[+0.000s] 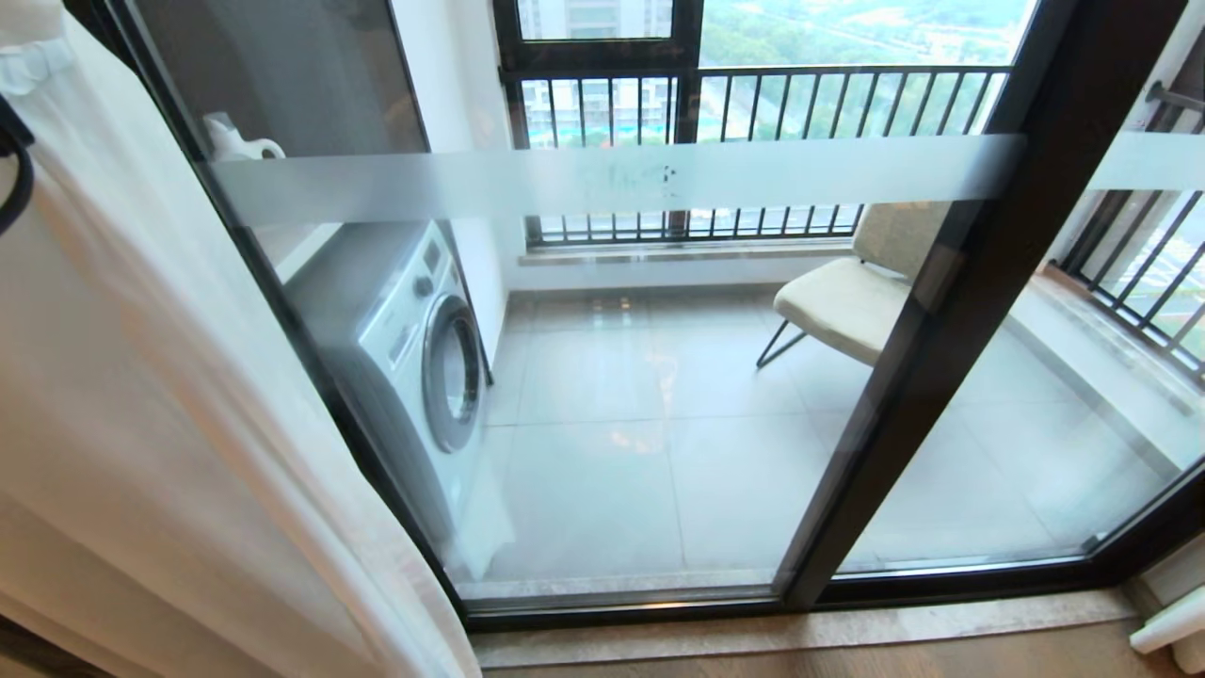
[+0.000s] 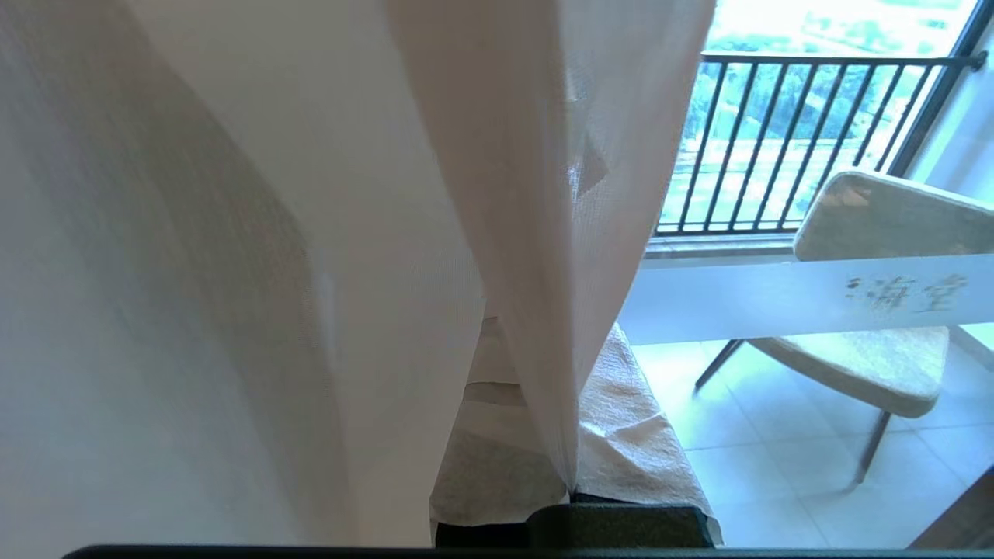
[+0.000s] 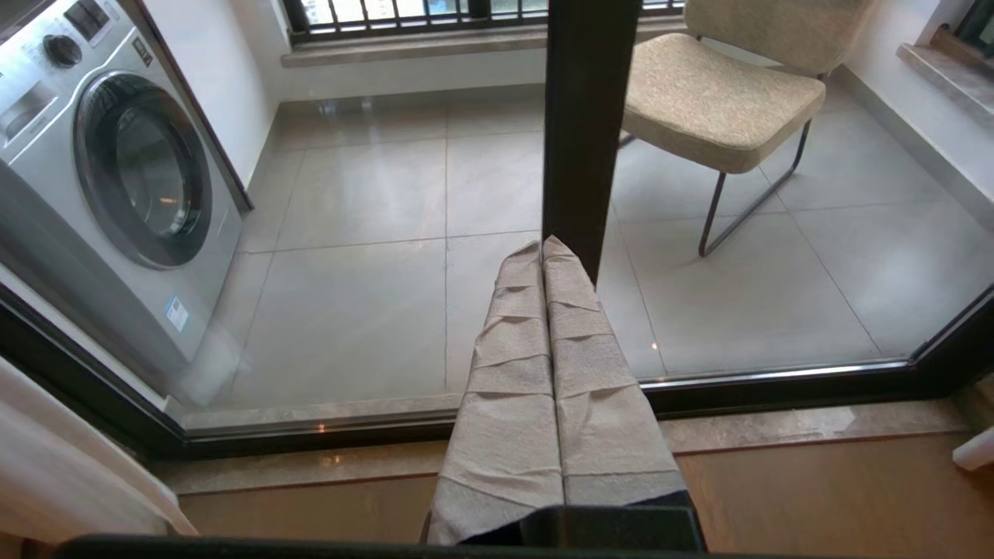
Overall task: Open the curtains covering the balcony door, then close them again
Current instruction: Close the inner curtains on both sides
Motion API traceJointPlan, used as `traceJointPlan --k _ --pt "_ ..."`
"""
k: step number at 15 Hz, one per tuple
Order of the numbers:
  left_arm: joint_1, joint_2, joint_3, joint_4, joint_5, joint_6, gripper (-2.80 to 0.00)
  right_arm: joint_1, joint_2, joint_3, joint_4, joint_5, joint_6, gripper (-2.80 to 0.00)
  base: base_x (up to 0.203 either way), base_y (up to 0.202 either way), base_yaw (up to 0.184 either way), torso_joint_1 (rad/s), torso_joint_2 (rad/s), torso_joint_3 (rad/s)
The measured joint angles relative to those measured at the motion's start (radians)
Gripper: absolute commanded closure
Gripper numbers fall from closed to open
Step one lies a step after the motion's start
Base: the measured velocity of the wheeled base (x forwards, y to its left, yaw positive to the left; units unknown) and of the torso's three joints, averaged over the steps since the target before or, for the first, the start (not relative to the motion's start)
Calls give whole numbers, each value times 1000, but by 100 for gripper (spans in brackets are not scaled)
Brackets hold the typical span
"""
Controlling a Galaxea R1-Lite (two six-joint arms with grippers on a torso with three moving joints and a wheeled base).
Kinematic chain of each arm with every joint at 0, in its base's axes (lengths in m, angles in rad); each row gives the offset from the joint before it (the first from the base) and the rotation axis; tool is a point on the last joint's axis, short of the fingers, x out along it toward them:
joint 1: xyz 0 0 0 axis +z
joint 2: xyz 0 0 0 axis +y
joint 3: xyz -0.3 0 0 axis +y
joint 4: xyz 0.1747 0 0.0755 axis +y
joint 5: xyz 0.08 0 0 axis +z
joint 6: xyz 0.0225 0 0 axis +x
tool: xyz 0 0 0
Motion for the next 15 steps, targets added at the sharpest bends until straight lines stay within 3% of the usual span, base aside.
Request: traceJointPlan --k 15 --pt "-61 13 -2 0 1 0 0 -1 0 0 0 0 0 0 0 -190 2 2 2 2"
